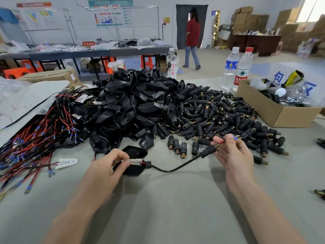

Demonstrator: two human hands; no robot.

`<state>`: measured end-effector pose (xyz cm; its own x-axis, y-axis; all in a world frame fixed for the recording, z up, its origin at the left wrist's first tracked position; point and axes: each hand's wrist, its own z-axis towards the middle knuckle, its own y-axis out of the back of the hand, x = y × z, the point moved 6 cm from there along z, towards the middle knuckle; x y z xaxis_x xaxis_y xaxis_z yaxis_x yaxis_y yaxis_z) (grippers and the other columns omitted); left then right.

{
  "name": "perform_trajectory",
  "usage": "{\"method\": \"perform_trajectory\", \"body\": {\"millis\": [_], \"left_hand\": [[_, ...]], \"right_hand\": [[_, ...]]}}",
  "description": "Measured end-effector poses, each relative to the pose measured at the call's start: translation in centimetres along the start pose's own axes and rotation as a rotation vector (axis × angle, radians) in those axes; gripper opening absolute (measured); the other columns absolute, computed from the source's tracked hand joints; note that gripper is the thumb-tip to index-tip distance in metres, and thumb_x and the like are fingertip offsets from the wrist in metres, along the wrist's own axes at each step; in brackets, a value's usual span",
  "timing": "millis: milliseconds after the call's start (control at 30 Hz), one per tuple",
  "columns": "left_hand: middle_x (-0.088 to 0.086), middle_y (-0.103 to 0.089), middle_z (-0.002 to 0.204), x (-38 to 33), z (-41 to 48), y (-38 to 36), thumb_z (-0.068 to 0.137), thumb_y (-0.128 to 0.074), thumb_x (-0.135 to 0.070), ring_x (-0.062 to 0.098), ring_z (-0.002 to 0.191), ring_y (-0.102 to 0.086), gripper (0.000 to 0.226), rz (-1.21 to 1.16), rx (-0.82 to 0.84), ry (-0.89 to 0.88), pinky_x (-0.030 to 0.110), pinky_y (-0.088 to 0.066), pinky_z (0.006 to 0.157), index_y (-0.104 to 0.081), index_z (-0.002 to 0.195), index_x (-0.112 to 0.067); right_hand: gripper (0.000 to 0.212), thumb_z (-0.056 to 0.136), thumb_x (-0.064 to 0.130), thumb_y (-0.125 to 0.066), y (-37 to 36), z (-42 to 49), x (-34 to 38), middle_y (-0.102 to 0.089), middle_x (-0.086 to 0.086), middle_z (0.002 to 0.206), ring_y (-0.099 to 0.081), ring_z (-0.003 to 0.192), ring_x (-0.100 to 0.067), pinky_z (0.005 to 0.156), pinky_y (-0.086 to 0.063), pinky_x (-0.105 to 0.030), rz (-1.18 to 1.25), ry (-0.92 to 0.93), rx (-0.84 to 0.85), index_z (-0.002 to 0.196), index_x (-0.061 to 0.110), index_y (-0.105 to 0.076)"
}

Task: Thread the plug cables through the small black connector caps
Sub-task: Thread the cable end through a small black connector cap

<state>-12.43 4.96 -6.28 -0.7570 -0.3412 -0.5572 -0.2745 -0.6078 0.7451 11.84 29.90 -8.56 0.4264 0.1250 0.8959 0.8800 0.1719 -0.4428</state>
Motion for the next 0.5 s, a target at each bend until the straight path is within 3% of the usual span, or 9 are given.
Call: {"method": "perform_trajectory", "body": {"millis": [133, 233, 300, 400, 500], "left_hand": [[-0.033, -0.063, 0.107, -0.5, -0.2, 0.0, 0.092, -0.068, -0.026, -0.010, 0.099, -0.058, 0.021, -0.044, -0.003, -0.040, 0.025, -0.046, 0.080, -0.057, 0.092, -0.044], [-0.026, -0.069, 0.085, -0.4, -0.2, -0.2, 0.093, -0.066, -0.027, -0.005, 0.086, -0.064, 0.018, -0.062, -0.020, -0.022, 0.015, -0.044, 0.064, -0.058, 0.090, -0.042], [-0.024, -0.069, 0.084, -0.5, -0.2, -0.2, 0.094, -0.064, -0.028, -0.002, 0.082, -0.065, 0.013, -0.094, -0.039, -0.015, 0.015, -0.045, 0.065, -0.057, 0.093, -0.039], [-0.022, -0.072, 0.083, -0.2, -0.2, -0.5, 0.098, -0.056, -0.031, -0.003, 0.074, -0.068, 0.009, -0.181, -0.025, 0.045, 0.030, -0.051, 0.068, -0.053, 0.097, -0.039], [-0.016, -0.073, 0.079, 0.2, 0.1, -0.8, 0.100, -0.052, -0.033, 0.007, 0.066, -0.071, 0.005, -0.208, 0.002, 0.081, 0.046, -0.057, 0.070, -0.052, 0.098, -0.038]], "right_hand": [[0.015, 0.103, 0.031, -0.053, 0.3, 0.2, 0.1, -0.078, 0.001, 0.087, -0.075, 0.080, -0.011, 0.064, -0.059, -0.020, -0.086, 0.051, -0.030, 0.096, 0.019, -0.058], [0.013, 0.104, 0.029, -0.052, 0.6, 0.5, 0.1, -0.078, 0.001, 0.088, -0.074, 0.082, -0.009, 0.067, -0.059, -0.019, -0.138, 0.097, -0.058, 0.098, 0.020, -0.058], [0.012, 0.104, 0.028, -0.052, 0.9, 0.6, 0.2, -0.078, 0.000, 0.087, -0.073, 0.081, -0.009, 0.065, -0.058, -0.018, -0.130, 0.110, -0.086, 0.097, 0.021, -0.058], [0.012, 0.104, 0.026, -0.053, 1.2, 0.7, 0.4, -0.076, -0.001, 0.085, -0.071, 0.073, -0.010, 0.062, -0.056, -0.019, -0.107, 0.120, -0.112, 0.095, 0.020, -0.059], [0.013, 0.104, 0.024, -0.052, 1.2, 0.8, 0.4, -0.074, -0.004, 0.083, -0.069, 0.064, -0.010, 0.058, -0.057, -0.020, -0.096, 0.132, -0.115, 0.093, 0.019, -0.057]]}}
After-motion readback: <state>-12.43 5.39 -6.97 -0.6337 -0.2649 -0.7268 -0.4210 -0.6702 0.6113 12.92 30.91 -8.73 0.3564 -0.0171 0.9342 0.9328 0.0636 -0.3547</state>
